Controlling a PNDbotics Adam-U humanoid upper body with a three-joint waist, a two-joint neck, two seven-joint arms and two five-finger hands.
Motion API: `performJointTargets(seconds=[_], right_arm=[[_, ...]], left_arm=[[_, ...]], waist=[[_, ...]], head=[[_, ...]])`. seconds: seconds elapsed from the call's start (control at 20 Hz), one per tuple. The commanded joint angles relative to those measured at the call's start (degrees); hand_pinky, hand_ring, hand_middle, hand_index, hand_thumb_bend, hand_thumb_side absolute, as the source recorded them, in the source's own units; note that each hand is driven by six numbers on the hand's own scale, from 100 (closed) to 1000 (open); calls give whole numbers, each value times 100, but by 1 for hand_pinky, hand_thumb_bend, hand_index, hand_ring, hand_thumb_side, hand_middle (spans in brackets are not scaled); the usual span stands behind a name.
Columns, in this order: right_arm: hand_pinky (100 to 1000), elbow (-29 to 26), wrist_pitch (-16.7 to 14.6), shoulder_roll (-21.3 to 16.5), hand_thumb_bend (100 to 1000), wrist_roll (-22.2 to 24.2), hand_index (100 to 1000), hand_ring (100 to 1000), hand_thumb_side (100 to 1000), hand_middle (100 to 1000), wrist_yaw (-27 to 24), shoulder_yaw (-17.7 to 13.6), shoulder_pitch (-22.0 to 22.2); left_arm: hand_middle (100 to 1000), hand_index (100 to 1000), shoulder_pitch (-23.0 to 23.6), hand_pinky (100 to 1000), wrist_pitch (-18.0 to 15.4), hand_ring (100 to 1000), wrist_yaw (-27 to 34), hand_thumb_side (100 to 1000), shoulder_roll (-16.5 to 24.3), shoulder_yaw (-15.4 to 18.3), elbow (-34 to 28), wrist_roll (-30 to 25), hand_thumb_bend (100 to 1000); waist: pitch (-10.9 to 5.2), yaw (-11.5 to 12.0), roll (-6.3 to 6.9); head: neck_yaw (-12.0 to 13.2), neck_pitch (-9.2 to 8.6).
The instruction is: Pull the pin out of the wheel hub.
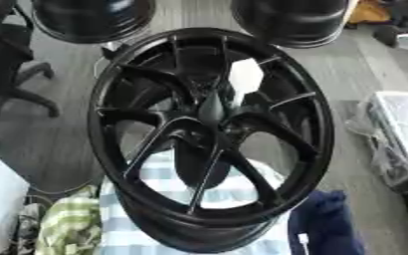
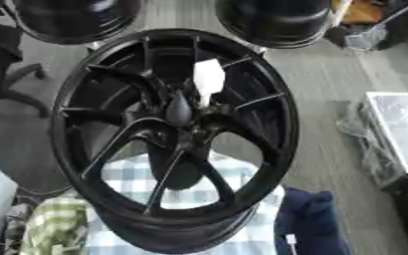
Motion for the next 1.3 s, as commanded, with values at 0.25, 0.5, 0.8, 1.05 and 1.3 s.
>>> performJointTargets(seconds=[0.25, 0.5, 0.8, 1.05, 1.3], right_arm=[[816, 174, 278, 362, 459, 1, 851, 664, 578, 709, 984, 100, -265], [836, 54, 647, 581, 456, 84, 859, 708, 613, 738, 1486, 242, -242], [842, -162, 964, 693, 458, 137, 870, 730, 604, 755, 1587, 279, -214], [846, -259, 1051, 790, 460, 108, 878, 742, 592, 763, 1589, 324, -202], [845, -459, 1023, 838, 454, 171, 880, 741, 603, 762, 1553, 361, -216]], left_arm=[[635, 689, -94, 680, 20, 749, 143, 822, 163, 103, -83, 234, 100], [629, 685, -92, 678, 66, 749, 238, 830, 159, 130, -29, 378, 100], [628, 685, -82, 677, 67, 749, 285, 832, 164, 145, -21, 428, 100], [627, 686, -79, 676, 107, 749, 354, 844, 149, 184, 7, 534, 100], [628, 688, -101, 676, 132, 751, 499, 852, 162, 227, 33, 718, 100]], waist=[[-125, 79, 26], [-114, 91, 27], [-86, 114, 8], [-35, 200, -11], [13, 282, -27]], head=[[-174, 6], [-181, 6], [-152, 6], [-211, 6], [-265, 6]])
